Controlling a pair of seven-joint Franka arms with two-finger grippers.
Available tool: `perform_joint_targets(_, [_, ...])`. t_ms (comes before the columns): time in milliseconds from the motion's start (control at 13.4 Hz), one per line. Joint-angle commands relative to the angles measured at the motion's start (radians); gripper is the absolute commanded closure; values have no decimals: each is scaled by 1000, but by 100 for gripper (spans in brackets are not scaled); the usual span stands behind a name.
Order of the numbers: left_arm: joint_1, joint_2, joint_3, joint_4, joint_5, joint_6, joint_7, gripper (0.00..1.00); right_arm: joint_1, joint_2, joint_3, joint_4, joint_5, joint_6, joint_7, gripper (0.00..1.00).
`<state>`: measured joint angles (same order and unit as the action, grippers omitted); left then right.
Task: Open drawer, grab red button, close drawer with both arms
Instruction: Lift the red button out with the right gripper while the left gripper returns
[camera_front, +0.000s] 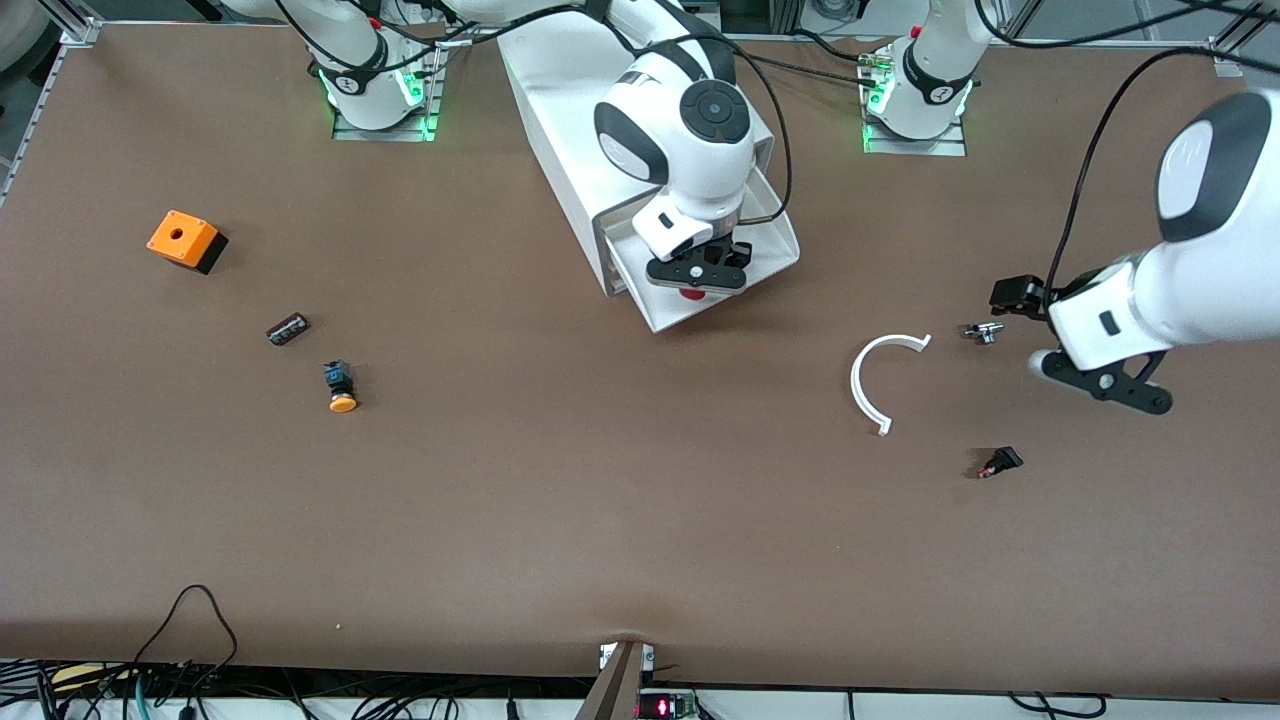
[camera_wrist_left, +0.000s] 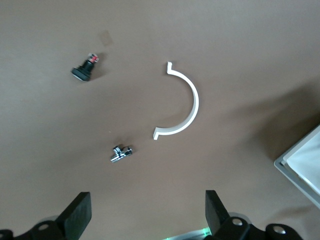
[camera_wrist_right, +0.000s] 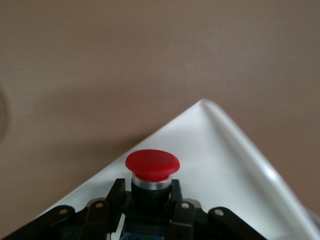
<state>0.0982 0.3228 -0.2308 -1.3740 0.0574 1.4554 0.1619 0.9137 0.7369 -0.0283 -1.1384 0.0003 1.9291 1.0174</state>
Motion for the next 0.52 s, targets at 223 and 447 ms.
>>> perform_joint_targets(223, [-75, -91, 39, -100, -51, 46, -421, 0, -264, -174, 7, -43, 66, -205, -526, 100])
perform_joint_targets(447, [-83, -48, -46, -119, -102, 103, -655, 0, -451, -212, -12, -177, 66, -213, -869, 100])
